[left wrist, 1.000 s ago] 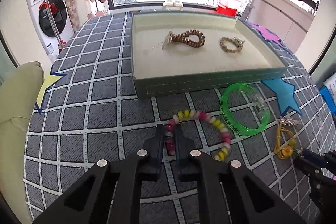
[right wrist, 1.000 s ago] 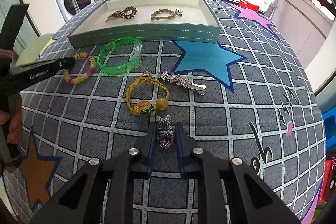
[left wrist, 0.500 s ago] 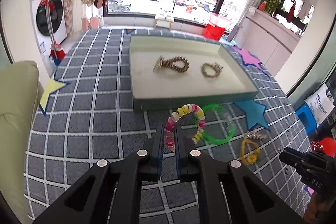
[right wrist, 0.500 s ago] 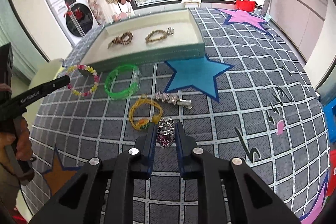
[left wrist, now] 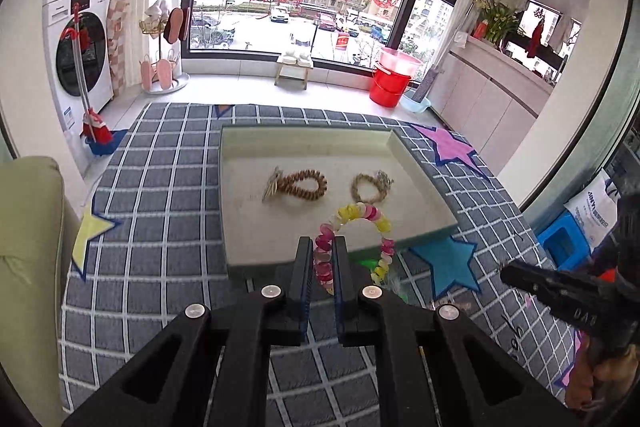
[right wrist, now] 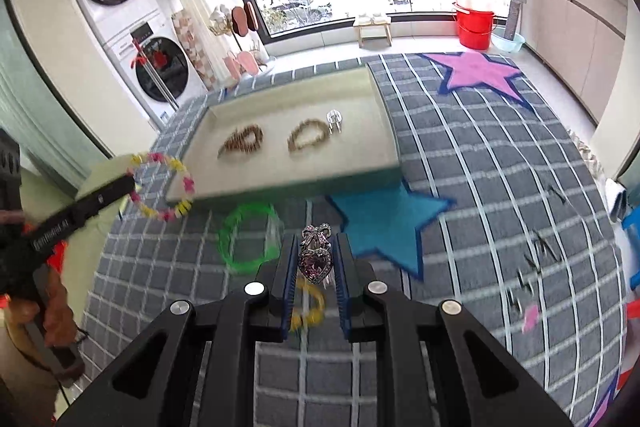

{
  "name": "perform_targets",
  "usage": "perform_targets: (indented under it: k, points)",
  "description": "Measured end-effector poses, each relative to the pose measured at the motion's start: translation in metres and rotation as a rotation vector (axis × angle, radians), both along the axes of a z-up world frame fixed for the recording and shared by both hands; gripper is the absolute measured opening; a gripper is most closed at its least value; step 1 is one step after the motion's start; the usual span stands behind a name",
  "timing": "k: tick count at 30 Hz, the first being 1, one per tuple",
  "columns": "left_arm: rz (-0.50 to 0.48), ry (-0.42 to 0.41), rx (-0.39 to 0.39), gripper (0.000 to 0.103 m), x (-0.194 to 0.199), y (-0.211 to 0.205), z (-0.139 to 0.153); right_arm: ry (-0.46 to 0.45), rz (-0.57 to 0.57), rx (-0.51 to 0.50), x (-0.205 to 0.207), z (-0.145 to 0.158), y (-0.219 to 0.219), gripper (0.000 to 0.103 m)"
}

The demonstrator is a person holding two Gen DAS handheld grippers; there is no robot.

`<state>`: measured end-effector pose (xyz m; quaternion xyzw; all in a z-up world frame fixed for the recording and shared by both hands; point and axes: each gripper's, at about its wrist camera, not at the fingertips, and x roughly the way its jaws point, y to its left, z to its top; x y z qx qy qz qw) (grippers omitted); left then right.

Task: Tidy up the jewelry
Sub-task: 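Carry the bead bracelet and heart pendant over the white tray with both tools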

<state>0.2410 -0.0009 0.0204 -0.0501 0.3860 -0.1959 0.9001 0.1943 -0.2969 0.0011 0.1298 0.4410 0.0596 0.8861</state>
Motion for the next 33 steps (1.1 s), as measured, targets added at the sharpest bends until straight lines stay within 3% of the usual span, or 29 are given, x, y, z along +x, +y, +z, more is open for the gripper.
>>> perform_targets:
  k: [4, 13, 23, 33]
  points:
    - [0.007, 0.003, 0.017, 0.023, 0.018, -0.006, -0.001, -0.003, -0.011, 0.042, 0.031, 0.006, -0.005, 0.02]
    - [0.031, 0.064, 0.041, 0.023, 0.063, -0.011, -0.025, 0.002, -0.015, 0.024, 0.096, -0.001, -0.003, 0.02]
    - [0.018, 0.135, 0.094, 0.023, 0.098, -0.026, -0.057, 0.051, -0.009, 0.008, 0.15, -0.033, 0.001, 0.02]
    - [0.027, 0.143, 0.174, 0.023, 0.117, -0.04, -0.081, 0.101, -0.034, 0.016, 0.173, -0.07, -0.003, 0.02]
